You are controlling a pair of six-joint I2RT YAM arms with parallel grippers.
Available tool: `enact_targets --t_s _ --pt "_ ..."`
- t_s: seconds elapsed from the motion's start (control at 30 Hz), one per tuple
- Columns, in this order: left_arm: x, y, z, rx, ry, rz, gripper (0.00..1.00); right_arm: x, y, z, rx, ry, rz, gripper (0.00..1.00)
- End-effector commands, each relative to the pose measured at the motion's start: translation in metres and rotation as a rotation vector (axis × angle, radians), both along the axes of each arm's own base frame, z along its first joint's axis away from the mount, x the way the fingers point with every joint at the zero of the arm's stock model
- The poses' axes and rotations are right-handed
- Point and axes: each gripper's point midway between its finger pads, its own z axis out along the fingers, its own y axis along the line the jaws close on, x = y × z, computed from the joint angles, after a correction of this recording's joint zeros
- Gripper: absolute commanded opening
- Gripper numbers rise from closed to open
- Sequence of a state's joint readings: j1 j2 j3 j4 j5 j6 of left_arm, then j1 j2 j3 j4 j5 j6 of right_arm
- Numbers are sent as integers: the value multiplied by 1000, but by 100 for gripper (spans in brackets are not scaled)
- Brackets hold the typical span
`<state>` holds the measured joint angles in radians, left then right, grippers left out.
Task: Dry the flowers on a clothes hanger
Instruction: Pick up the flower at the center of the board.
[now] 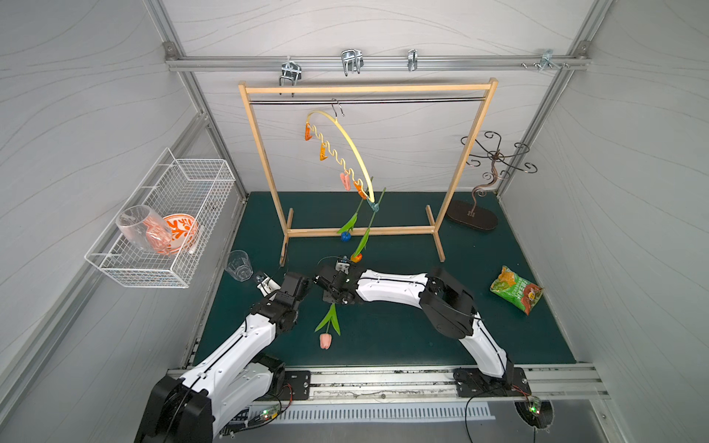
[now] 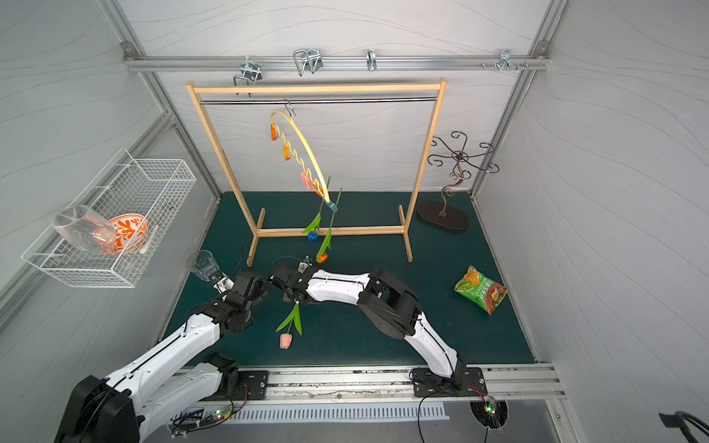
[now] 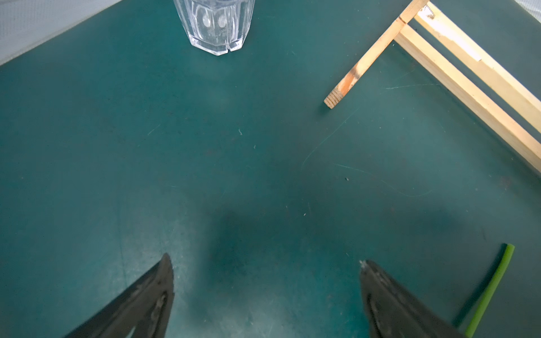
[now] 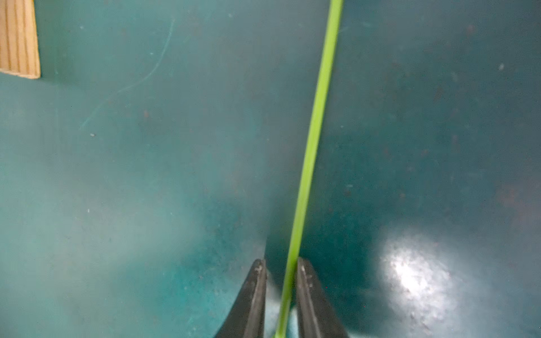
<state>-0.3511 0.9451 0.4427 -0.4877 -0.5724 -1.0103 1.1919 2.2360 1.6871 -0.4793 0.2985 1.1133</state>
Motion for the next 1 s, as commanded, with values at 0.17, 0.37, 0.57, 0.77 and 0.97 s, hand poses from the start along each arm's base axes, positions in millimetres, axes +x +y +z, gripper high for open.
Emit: enact_targets --t_s 0.17,0.37,0.57,0.77,0.97 --pt "10 1 15 -12 -69 17 100 -5 -18 12 -28 -25 1 0" --pt "11 -1 13 -21 -69 10 100 -5 -10 75 91 -143 126 0" --pt "13 -3 11 -38 -70 1 100 -22 5 119 287 -206 287 0" --pt "16 -9 9 -63 -79 -26 100 -21 9 155 367 -305 364 0" --pt "23 -22 11 -98 -111 -109 100 19 -22 181 369 -346 270 0"
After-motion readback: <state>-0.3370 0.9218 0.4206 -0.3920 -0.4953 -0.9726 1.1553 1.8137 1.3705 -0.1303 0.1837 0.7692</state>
